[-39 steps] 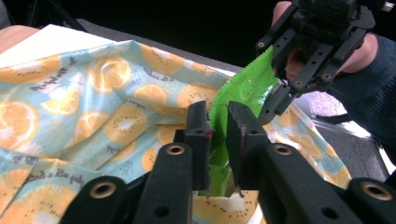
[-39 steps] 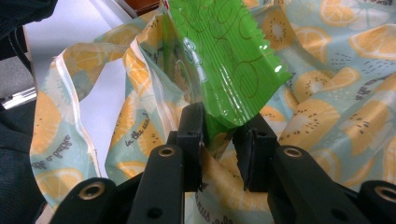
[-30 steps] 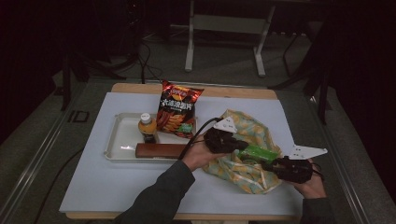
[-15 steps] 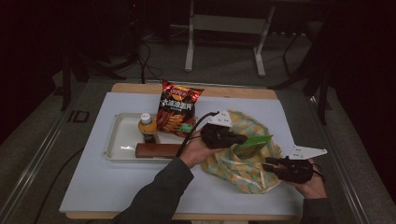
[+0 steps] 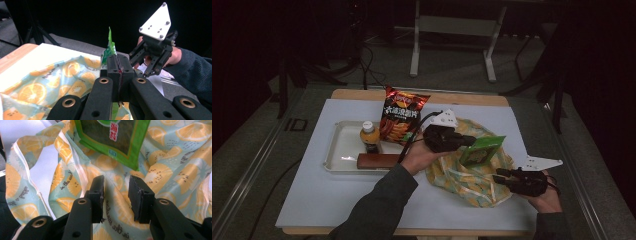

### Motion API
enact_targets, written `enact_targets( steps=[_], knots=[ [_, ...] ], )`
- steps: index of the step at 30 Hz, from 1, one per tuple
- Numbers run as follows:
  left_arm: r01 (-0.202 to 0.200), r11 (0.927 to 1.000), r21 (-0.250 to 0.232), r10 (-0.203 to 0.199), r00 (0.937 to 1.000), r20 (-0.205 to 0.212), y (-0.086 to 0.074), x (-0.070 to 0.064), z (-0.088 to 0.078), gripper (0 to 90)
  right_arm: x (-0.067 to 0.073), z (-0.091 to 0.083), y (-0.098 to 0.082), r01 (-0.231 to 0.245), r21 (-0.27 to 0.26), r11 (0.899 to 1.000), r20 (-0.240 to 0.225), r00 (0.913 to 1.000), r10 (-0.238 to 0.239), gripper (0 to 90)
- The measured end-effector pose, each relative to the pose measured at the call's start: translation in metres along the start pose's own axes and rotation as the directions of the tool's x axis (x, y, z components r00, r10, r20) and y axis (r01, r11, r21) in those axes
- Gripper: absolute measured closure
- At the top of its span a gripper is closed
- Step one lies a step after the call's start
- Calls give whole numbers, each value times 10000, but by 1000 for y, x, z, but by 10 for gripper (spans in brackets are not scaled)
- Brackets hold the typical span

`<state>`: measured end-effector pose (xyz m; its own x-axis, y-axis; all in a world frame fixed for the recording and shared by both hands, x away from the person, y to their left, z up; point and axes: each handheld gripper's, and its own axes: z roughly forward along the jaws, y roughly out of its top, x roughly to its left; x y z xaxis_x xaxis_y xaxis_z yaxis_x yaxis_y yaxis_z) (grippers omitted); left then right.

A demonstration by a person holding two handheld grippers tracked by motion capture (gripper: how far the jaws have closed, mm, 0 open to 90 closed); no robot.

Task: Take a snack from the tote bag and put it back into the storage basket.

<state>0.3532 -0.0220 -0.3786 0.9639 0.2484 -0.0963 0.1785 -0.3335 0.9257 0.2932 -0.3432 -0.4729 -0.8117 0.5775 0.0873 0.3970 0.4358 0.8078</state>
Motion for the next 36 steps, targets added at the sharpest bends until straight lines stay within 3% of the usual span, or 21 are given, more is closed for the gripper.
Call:
enact_targets(
  steps=[23,36],
  knots=[
    [-167,9974,-703,127,9983,-569,25,6,-49,896,0,0,0,-3,36,10000,25,10000,3,659],
    [-1,9966,-819,-95,9932,-1161,18,19,-74,896,0,1,0,-19,51,10000,17,10000,19,660]
  ],
)
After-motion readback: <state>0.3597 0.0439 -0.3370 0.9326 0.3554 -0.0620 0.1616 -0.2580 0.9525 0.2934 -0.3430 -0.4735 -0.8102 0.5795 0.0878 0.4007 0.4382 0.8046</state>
